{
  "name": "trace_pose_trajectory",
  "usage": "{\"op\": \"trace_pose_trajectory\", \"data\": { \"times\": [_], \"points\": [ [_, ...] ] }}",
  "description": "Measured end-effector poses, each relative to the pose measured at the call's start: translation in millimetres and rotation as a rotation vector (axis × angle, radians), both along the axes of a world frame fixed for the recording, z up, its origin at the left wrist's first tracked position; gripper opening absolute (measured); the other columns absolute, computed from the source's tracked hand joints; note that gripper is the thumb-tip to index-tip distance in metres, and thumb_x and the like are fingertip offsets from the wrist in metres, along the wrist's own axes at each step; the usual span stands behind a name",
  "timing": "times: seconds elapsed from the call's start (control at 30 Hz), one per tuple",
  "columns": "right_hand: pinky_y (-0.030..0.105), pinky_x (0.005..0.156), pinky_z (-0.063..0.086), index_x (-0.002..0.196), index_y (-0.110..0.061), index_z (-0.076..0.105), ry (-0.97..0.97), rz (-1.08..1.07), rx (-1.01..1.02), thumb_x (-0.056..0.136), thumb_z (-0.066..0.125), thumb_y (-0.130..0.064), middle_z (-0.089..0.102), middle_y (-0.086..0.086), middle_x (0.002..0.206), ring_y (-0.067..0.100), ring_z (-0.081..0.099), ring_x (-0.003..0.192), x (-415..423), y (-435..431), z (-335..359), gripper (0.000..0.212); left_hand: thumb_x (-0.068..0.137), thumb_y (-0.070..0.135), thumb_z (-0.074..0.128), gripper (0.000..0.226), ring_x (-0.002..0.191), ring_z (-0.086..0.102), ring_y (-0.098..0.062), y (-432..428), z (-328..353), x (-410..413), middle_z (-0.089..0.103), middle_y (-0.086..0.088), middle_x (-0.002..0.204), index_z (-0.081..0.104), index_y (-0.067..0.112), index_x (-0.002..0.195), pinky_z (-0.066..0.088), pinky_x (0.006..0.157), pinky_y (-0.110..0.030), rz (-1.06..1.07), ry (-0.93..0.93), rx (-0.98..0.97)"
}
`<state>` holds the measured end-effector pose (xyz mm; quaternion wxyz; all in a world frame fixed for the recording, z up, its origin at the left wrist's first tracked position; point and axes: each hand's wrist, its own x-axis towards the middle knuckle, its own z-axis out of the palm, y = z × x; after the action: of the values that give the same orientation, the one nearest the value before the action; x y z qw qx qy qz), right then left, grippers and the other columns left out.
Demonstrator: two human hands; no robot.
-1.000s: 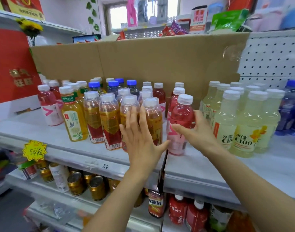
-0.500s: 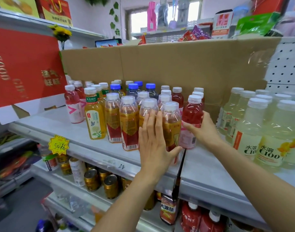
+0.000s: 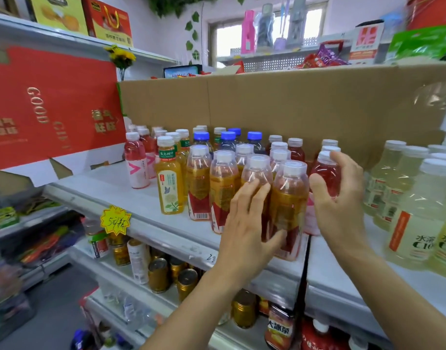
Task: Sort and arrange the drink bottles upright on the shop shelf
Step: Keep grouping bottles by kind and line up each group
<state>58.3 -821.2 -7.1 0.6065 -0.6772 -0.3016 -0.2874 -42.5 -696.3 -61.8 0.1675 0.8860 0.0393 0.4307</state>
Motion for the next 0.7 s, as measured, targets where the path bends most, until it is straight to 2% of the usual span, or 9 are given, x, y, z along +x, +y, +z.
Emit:
{"op": "trace_pose_trajectory", "data": {
  "times": [0.03,0.07,0.17,0.27,0.37,0.5,0.6,0.7],
  "points": [
    [0.002,0.1,0.027,0.137,-0.017,0.049,-0.075,-0.008,0.032,0.091,0.056,-0.02,0.043,-0.008,0.135,0.014,0.039,0.13,-12,5,6,0.046,0.087,0.04,0.072,0.083,0.149,0.009,-0.003,8,0,-5,0.019,0.01,0.159,0.026,0.025,0.154,0.012,0.118,-0.017,-0.018,-0.014,-0.01],
    [0.002,0.1,0.026,0.135,-0.015,0.051,-0.162,-0.022,0.04,0.091,0.057,-0.016,0.045,-0.007,0.135,0.013,0.04,0.129,-23,11,12,0.044,0.087,0.038,0.072,0.079,0.148,0.014,-0.003,18,1,-11,0.024,0.01,0.157,0.029,0.025,0.152,0.012,0.117,-0.014,-0.033,-0.036,-0.025],
    [0.018,0.109,0.03,0.131,-0.01,0.055,-0.354,-0.01,-0.011,0.091,0.058,-0.007,0.049,-0.001,0.137,0.011,0.04,0.129,-53,46,30,0.04,0.089,0.031,0.071,0.065,0.138,0.029,0.001,58,9,-29,0.039,0.01,0.147,0.04,0.024,0.146,0.02,0.114,-0.01,-0.066,-0.128,-0.078],
    [0.024,0.11,0.033,0.126,-0.005,0.059,-0.447,0.05,-0.079,0.089,0.057,-0.003,0.055,0.007,0.134,0.019,0.047,0.127,-77,99,41,0.037,0.089,0.023,0.07,0.053,0.13,0.04,-0.001,113,19,-47,0.047,0.011,0.136,0.049,0.022,0.137,0.033,0.11,-0.015,-0.091,-0.192,-0.123],
    [0.029,0.106,0.041,0.119,-0.002,0.063,-0.496,0.127,-0.137,0.088,0.058,0.003,0.062,0.009,0.123,0.02,0.055,0.119,-97,162,40,0.032,0.086,0.015,0.069,0.047,0.124,0.049,-0.009,178,25,-65,0.053,0.006,0.129,0.055,0.017,0.131,0.04,0.105,-0.021,-0.114,-0.228,-0.142],
    [0.03,0.092,0.052,0.117,-0.006,0.064,-0.391,0.307,-0.262,0.091,0.058,-0.006,0.063,0.002,0.113,0.013,0.061,0.107,-117,245,21,0.027,0.086,0.017,0.068,0.044,0.116,0.053,-0.011,274,25,-78,0.053,0.005,0.122,0.054,0.018,0.128,0.043,0.097,-0.021,-0.082,-0.207,-0.223],
    [0.028,0.091,0.05,0.124,-0.015,0.061,-0.17,0.394,-0.378,0.092,0.06,-0.012,0.061,-0.005,0.115,0.007,0.058,0.107,-122,301,-2,0.032,0.088,0.012,0.068,0.05,0.116,0.052,-0.008,341,30,-70,0.049,0.008,0.122,0.047,0.026,0.13,0.045,0.098,-0.025,-0.032,-0.178,-0.5],
    [0.022,0.093,0.047,0.133,-0.025,0.052,0.084,0.438,-0.511,0.094,0.063,-0.019,0.055,-0.011,0.126,-0.002,0.052,0.11,-114,345,-22,0.041,0.088,0.019,0.069,0.062,0.12,0.044,-0.013,396,34,-49,0.036,0.007,0.129,0.037,0.025,0.141,0.041,0.103,-0.034,0.018,-0.031,-0.801]
  ]
}}
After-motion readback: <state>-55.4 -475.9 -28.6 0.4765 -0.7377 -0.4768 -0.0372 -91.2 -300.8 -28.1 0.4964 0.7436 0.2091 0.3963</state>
